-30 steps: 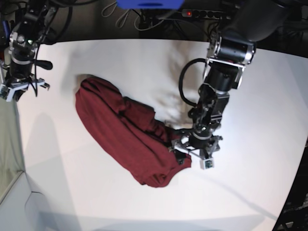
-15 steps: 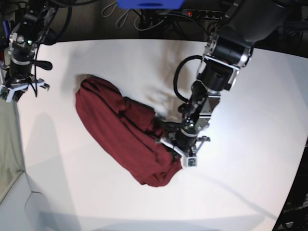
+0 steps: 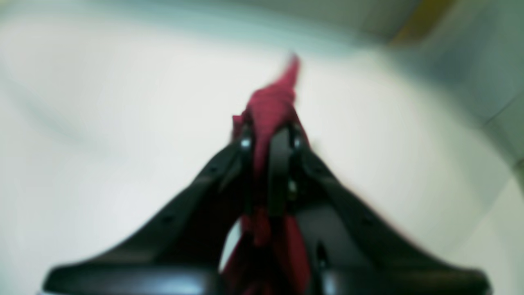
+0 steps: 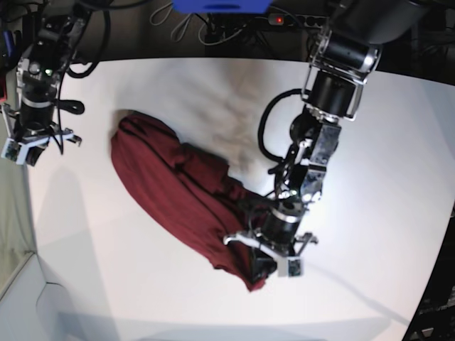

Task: Layout the t-shirt on the table in an organized manner, then fold the t-shirt properly
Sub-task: 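Release the shirt and reposition the left gripper over the bunched fabric, then grasp the bunched shirt with the left gripper and pull it outward, then lower both grippers onto the shirt and pinch separate edges, then lift the shirt with the right gripper, left gripper releasing, then swing the held shirt with the right gripper and lay it down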

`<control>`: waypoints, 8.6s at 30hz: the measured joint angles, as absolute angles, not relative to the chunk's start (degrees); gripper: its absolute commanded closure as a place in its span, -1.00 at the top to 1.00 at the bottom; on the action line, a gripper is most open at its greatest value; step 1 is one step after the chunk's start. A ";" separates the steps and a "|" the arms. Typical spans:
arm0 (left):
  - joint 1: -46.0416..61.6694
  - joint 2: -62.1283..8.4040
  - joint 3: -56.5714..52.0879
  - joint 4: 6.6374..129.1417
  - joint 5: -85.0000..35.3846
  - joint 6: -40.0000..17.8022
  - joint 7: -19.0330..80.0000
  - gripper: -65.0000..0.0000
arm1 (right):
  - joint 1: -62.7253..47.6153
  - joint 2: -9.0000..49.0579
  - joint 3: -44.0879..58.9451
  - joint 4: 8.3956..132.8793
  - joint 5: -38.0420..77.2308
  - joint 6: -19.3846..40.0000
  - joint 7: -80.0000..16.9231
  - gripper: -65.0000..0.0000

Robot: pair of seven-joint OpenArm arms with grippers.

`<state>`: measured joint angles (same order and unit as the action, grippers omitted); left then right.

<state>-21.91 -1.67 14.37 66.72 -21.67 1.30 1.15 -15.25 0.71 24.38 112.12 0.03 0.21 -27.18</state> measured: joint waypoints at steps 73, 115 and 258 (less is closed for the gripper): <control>-10.04 -9.34 30.79 71.24 -21.67 0.84 15.84 0.41 | -8.99 4.58 14.92 89.93 0.05 0.45 -27.27 -0.41; -13.82 -10.11 19.84 61.23 -21.65 -0.12 13.45 0.41 | -19.57 -0.95 -5.65 109.80 -0.58 9.17 -34.26 -0.42; 5.58 -21.71 -40.40 96.20 -21.26 0.01 27.73 0.42 | -2.11 -2.83 -52.05 100.99 -0.69 9.37 -34.13 -1.00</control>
<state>5.58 -21.71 -40.40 96.20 -21.26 0.01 27.73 -2.11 -2.83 -52.05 100.99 -0.69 9.37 -34.13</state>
